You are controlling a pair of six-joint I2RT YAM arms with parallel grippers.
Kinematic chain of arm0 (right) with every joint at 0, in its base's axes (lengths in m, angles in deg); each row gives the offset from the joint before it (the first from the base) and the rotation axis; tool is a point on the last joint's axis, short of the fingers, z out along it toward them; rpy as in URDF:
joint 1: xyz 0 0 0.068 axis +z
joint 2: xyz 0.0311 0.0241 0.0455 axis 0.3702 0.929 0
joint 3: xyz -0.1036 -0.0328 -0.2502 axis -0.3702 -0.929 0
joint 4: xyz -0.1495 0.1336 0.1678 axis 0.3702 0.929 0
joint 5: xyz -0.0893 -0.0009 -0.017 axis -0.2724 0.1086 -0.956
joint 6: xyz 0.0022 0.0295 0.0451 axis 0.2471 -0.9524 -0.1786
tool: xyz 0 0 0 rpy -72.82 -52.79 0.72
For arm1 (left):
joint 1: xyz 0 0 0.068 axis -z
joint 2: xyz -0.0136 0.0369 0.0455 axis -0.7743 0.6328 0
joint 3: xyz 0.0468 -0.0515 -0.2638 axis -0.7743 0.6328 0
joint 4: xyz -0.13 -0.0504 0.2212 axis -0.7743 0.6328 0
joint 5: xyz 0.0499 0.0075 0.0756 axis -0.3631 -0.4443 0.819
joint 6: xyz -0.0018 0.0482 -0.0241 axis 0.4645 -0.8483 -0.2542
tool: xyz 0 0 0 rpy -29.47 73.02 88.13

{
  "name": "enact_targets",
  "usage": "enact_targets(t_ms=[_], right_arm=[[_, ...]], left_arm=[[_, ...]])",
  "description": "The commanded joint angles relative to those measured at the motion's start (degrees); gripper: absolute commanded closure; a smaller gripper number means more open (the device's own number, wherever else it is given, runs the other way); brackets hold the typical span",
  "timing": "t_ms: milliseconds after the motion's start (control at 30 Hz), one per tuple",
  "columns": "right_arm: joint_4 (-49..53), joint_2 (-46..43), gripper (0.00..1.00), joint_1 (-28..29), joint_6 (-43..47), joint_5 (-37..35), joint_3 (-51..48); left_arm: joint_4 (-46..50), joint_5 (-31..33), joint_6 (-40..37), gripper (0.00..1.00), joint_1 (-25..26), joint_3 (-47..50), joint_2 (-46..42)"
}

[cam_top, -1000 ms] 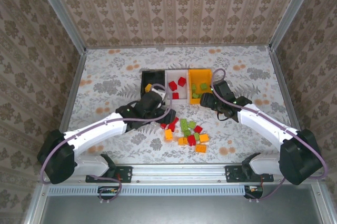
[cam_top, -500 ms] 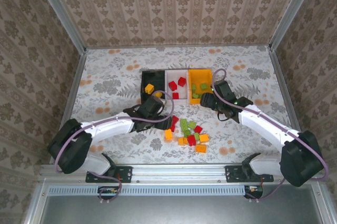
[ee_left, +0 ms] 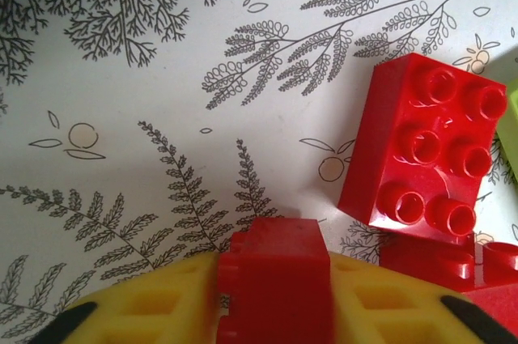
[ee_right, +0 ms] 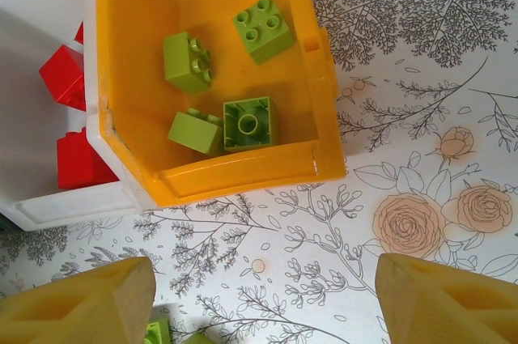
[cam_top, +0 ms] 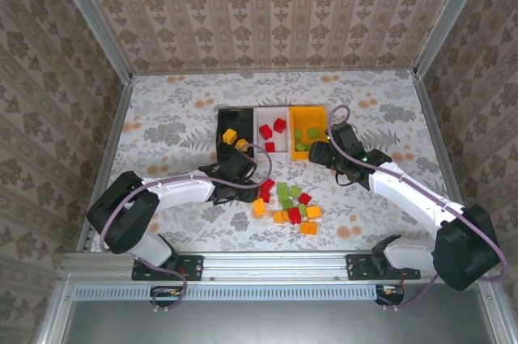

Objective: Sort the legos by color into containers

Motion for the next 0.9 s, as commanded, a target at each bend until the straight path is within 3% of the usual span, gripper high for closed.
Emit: enact_targets(t_ms=[0,167,300,700,867], right_arm=[[1.16,-1.28,0.26,-0.42,0.38,-1.38,-0.69],[0.9,-1.7,0.26,-0.51,0.25,-1.39,-1.13],[0.43,-2.07,0.26,-0.51,-0.11,-1.47,-1.82],[0.87,-1.86,0.26,-0.86,-0.11,-0.9,-2.7],[0.87,-2.18,0.26,-0.84,0.32,-0.07,-3.28]], left_arm=[[2.13,1.21,-0.23,0.72,-0.14,-1.64,-1.48],[5.59,1.8,-0.47,0.78,0.16,-5.33,-6.46],[9.47,2.0,-2.93,0.8,-0.26,-14.53,-4.85],[14.28,4.77,-8.41,0.79,-4.95,-42.88,20.48],[16.31,5.13,-8.52,0.7,-6.04,-49.03,25.89]])
